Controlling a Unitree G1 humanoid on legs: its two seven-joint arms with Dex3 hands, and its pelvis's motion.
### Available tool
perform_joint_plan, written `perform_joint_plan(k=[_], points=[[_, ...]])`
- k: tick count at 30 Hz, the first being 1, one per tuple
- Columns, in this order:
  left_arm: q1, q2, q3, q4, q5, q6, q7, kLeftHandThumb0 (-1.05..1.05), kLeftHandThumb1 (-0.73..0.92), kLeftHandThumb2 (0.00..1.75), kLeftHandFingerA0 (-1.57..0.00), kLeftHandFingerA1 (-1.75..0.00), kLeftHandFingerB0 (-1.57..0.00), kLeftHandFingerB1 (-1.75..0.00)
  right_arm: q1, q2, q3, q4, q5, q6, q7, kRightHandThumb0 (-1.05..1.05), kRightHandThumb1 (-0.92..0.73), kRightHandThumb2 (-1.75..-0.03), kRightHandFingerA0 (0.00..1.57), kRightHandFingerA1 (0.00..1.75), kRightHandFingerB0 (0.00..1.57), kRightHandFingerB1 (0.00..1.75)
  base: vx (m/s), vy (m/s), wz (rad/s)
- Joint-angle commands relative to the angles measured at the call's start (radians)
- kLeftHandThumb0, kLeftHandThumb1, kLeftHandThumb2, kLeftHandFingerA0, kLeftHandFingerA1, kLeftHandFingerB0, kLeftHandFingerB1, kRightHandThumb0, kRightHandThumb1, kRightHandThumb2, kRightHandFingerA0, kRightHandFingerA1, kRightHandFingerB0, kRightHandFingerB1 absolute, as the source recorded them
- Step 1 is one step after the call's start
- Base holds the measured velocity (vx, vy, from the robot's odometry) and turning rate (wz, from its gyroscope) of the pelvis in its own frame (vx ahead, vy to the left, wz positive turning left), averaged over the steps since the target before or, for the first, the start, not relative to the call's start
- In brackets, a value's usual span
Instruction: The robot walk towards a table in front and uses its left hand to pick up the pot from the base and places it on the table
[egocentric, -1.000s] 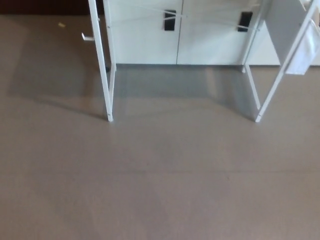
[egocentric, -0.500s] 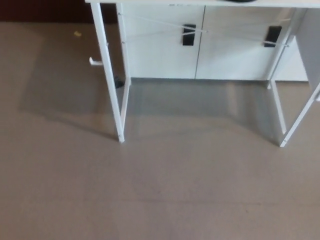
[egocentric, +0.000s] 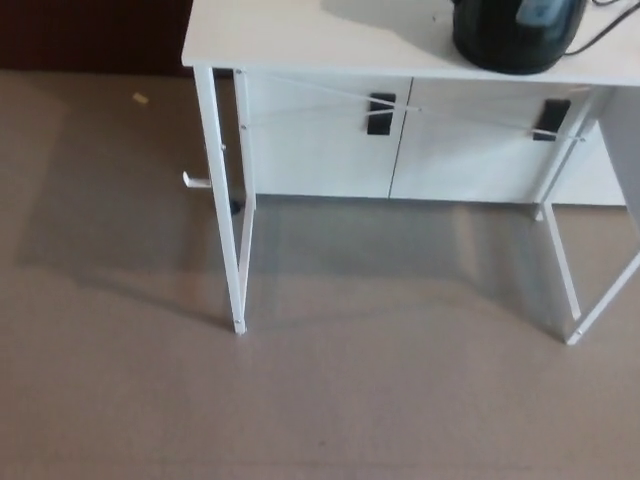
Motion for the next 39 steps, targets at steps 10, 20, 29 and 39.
perform_joint_plan(k=[10, 20, 29, 39], points=[[-0.004, 0.011, -0.005, 0.011, 0.001, -0.011, 0.021, -0.11, 0.31, 0.81, -0.35, -0.6, -0.21, -0.52, -0.012, -0.012, 0.003, 0.009, -0.006, -0.007, -0.01, -0.22, -0.52, -0.55, 0.44, 0.41, 0.34, 0.35, 0.14, -0.183, 0.01], [0.004, 0.011, -0.009, 0.006, 0.003, -0.016, 0.023, -0.12, 0.32, 0.82, -0.35, -0.61, -0.21, -0.52, -0.001, -0.008, 0.004, -0.023, -0.005, 0.007, -0.009, -0.22, -0.52, -0.55, 0.44, 0.42, 0.34, 0.36, 0.19, 0.096, -0.06], [0.0, 0.01, -0.013, 0.007, 0.007, -0.021, 0.041, -0.11, 0.32, 0.82, -0.39, -0.62, -0.24, -0.53, -0.025, -0.006, 0.003, 0.025, -0.005, -0.009, -0.006, -0.23, -0.53, -0.55, 0.44, 0.42, 0.35, 0.36, 0.19, -0.067, 0.13], [-0.004, 0.014, -0.019, 0.009, 0.004, -0.026, 0.033, -0.13, 0.32, 0.82, -0.4, -0.62, -0.23, -0.53, -0.038, -0.008, 0.001, 0.044, 0.001, -0.034, 0.005, -0.23, -0.51, -0.55, 0.45, 0.43, 0.35, 0.37, 0.19, -0.138, 0.09]])
